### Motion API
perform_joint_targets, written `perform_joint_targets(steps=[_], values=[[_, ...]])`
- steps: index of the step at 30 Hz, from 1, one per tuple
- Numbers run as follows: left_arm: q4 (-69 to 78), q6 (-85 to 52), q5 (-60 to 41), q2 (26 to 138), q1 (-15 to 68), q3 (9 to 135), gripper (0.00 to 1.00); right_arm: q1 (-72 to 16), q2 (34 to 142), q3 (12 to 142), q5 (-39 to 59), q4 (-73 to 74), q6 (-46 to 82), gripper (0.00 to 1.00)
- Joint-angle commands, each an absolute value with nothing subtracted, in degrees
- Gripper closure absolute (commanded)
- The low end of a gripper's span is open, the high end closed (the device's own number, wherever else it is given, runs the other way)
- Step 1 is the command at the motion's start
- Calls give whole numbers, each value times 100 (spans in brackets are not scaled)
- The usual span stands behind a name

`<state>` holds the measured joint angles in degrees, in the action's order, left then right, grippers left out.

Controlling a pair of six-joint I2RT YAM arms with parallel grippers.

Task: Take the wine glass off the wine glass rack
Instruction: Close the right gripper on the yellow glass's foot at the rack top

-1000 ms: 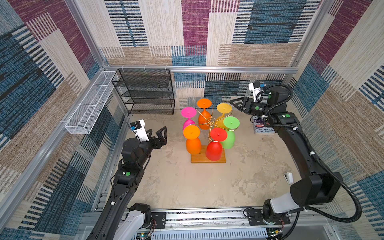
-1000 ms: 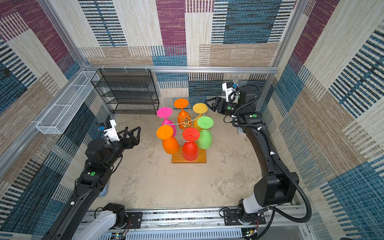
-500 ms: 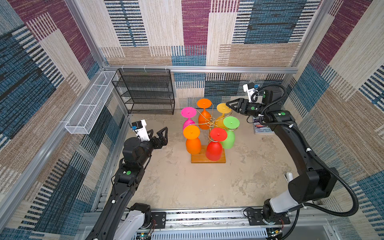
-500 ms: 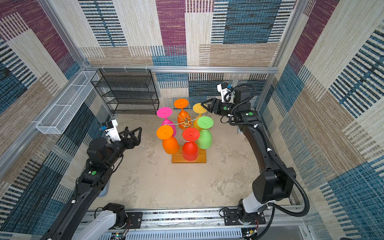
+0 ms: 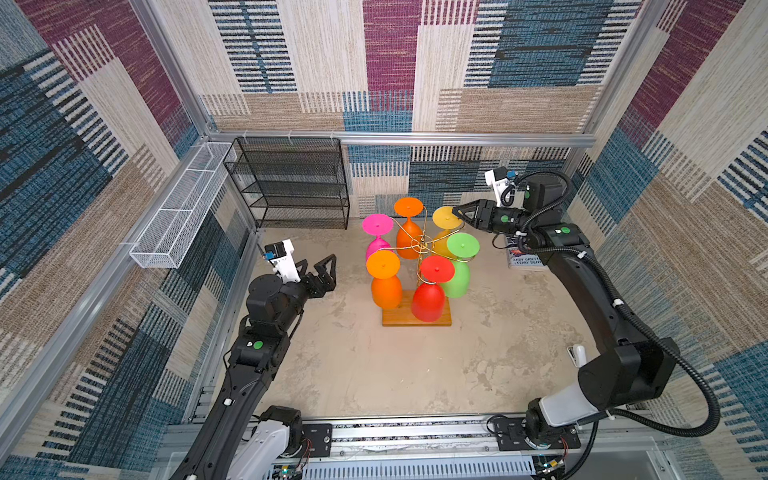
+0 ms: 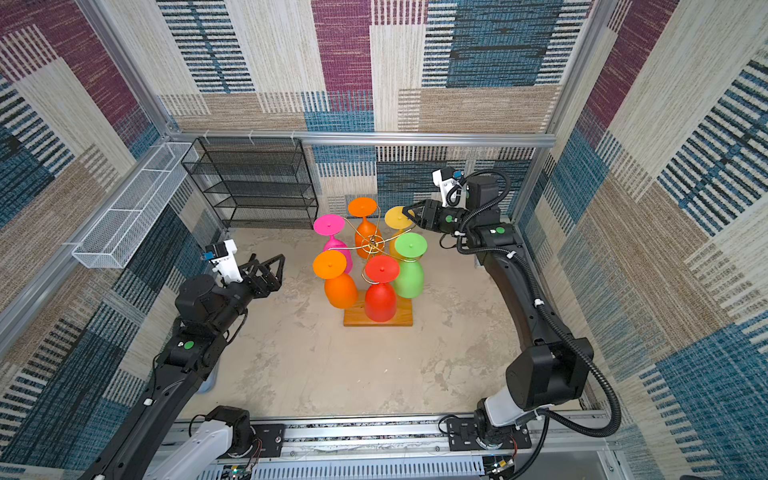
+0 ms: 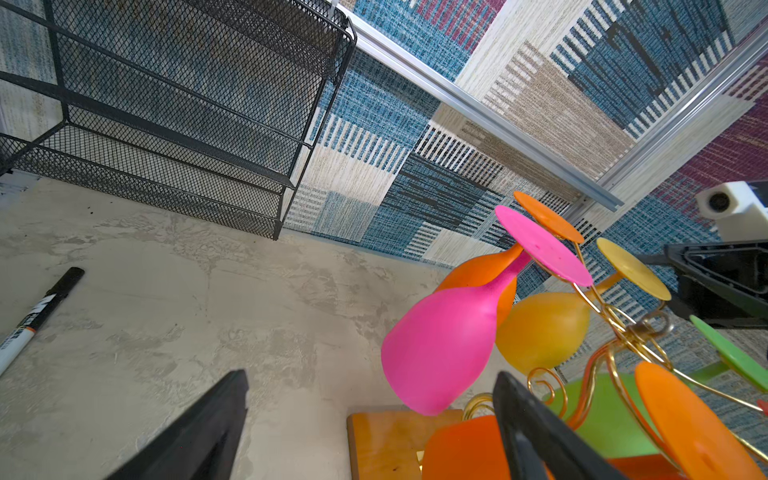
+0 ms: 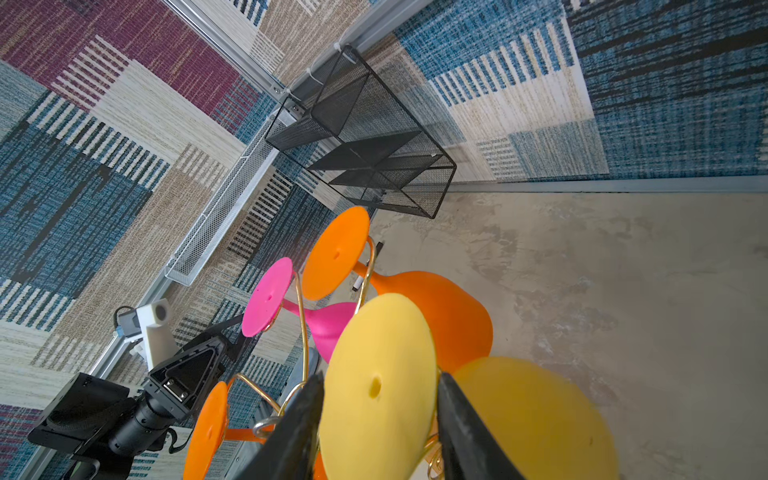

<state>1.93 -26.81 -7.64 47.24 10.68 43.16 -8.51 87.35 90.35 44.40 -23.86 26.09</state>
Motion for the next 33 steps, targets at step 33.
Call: perform_joint_targets(steps=[33], values=[[343,-2760,-729,4711,1072,4228,6,-861,8805,9142,4624,-2635,2717,95]])
